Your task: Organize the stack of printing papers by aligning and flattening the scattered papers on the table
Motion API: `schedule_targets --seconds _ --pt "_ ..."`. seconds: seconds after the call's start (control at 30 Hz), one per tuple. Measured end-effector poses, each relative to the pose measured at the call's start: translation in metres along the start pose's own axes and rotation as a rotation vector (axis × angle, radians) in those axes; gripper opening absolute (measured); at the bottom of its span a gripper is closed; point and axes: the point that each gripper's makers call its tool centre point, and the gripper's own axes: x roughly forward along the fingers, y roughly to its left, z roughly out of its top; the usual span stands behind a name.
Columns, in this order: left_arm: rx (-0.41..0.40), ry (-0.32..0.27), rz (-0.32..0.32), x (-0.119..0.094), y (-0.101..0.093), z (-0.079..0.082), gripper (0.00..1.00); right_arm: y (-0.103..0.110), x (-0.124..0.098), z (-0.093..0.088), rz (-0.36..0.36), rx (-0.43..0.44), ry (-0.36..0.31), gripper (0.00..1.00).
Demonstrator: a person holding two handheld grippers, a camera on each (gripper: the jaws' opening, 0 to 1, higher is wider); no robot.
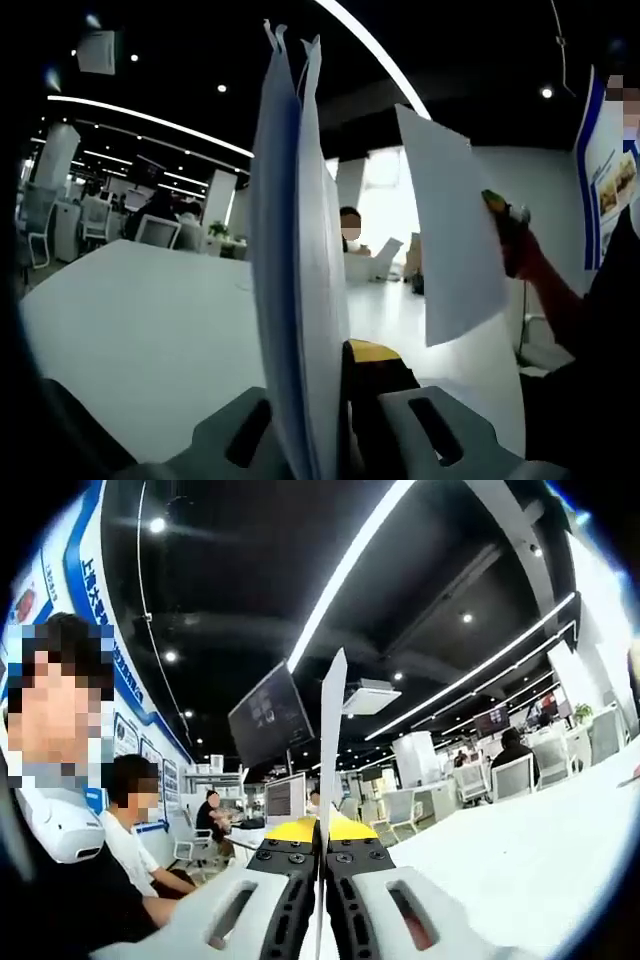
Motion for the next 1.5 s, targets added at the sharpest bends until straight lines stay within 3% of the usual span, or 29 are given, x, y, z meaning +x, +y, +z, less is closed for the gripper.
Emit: schedule_targets --seconds 0.43,0.83,1.0,1.13,1.27,1.5 --pt "0.002 0.001 -0.002 0.0 -0.001 0.0 0.06 0.012 0.006 -0.008 0.043 0.04 0.015 0.0" --pt "0.003 0.001 -0.002 0.0 -0.003 -0.001 0.06 0.03 0.01 -0.019 0.126 0.068 0.053 0.0" --pt "0.003 0.001 -0.002 0.0 -0.004 -0.001 0.06 0.036 0.011 -0.024 0.162 0.115 0.065 0.0" --pt "0.002 0.0 -0.002 0.0 -0.004 -0.001 0.06 0.039 0.012 -0.024 0.2 0.239 0.047 0.0" --pt "0.003 0.0 -0.002 0.0 -0.005 -0.001 0.06 0.044 0.014 -0.026 0.224 0.292 0.043 0.0" --pt "0.003 0.0 -0.002 0.0 -0.006 -0.001 0.06 0.045 0.017 -0.036 0.233 0.332 0.066 0.0"
